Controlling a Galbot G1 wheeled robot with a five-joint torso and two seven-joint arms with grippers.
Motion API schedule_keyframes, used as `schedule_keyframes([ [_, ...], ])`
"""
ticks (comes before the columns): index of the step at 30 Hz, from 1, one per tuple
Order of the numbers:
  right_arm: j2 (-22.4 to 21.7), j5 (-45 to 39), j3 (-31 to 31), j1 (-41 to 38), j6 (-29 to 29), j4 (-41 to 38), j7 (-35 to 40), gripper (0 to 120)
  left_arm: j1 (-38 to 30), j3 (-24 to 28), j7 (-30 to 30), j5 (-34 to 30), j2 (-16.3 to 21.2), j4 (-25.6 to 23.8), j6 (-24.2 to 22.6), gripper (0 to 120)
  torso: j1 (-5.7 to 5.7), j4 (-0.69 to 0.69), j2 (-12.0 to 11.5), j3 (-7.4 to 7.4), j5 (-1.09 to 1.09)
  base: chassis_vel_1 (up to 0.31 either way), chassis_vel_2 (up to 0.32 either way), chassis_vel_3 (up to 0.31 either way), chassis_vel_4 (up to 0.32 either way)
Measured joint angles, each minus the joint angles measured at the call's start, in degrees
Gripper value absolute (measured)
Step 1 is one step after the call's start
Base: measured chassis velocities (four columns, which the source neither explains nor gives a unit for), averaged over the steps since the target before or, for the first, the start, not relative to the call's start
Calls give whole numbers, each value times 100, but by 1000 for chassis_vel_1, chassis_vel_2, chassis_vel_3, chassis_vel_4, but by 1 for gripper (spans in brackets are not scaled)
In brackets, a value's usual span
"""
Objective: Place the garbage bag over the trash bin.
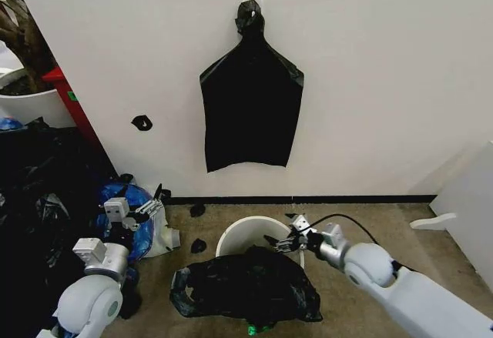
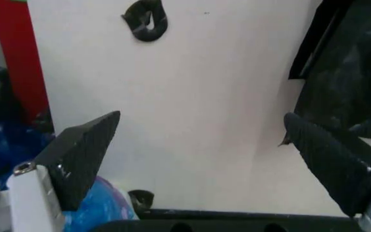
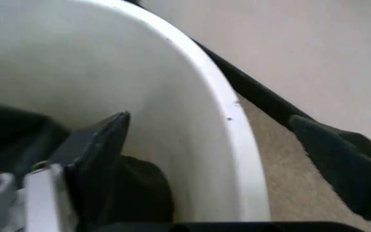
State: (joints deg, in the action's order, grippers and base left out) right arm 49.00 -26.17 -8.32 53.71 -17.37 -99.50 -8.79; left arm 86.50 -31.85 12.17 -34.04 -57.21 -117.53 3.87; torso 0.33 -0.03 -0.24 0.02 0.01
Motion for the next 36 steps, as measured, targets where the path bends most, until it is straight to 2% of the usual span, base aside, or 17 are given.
schedule_keyframes([
  [2, 126, 60, -2, -35, -257, 19, 195, 82, 33, 13, 39, 41, -66, 0, 0, 100, 0, 2, 0, -1, 0, 0, 0, 0, 0],
  [3, 126, 60, -2, -35, -257, 19, 195, 82, 33, 13, 39, 41, -66, 0, 0, 100, 0, 2, 0, -1, 0, 0, 0, 0, 0],
  [6, 186, 82, -17, -42, -492, 11, 384, 69, 51, 57, 96, 106, -144, 42, 2, 100, 0, 0, 0, -1, -1, 0, 0, 0, 0],
  [9, 192, 58, -18, -29, -568, -14, 511, 55, 47, 101, 177, 188, -191, 101, 9, 100, 0, 0, 0, -1, -1, 0, 0, 0, 0],
  [10, 192, 58, -18, -29, -568, -14, 511, 55, 47, 101, 177, 188, -191, 101, 9, 100, 0, 0, 0, -1, -1, 0, 0, 0, 0],
  [13, 172, -32, -6, 9, -569, -59, 579, 45, 47, 115, 246, 225, -201, 126, 12, 100, 0, 1, 0, -1, -1, 0, 0, 0, 0],
  [17, 135, -533, -14, 211, -583, -336, 1269, 28, 44, 122, 400, 308, -206, 187, 34, 100, 0, 1, 1, -1, -1, 0, 0, 0, 0],
  [19, 137, -655, -26, 267, -578, -404, 1491, 25, 44, 123, 428, 326, -208, 200, 41, 100, 0, 1, 1, -1, -1, 0, 0, 0, 0],
  [21, 167, -915, -88, 387, -479, -539, 2155, 19, 45, 128, 484, 356, -216, 218, 52, 100, 0, 0, 1, -1, -1, 0, 0, 0, 0],
  [22, 263, -1129, -121, 507, -309, -633, 2836, 14, 50, 132, 527, 383, -233, 223, 60, 100, 0, 0, 1, -1, 0, 0, 0, 0, 0],
  [24, 435, -1401, -34, 731, -44, -751, 3514, 9, 67, 132, 570, 409, -268, 223, 81, 100, 0, 1, 1, -1, 3, 0, 0, 0, 0],
  [25, 435, -1401, -34, 731, -44, -751, 3514, 9, 67, 132, 570, 409, -268, 223, 81, 100, 0, 1, 1, -1, 3, 0, 0, 0, 0],
  [31, 974, -1746, 503, 1368, 1025, -800, 4486, 7, 176, 124, 676, 479, -377, 195, 185, 100, 0, 0, 1, 0, 1, 0, 0, 0, 0],
  [36, 1266, -1918, 900, 1563, 1238, -862, 4601, 6, 225, 123, 703, 519, -500, 140, 207, 100, 0, 0, 1, 0, 0, 0, 0, 0, 0],
])
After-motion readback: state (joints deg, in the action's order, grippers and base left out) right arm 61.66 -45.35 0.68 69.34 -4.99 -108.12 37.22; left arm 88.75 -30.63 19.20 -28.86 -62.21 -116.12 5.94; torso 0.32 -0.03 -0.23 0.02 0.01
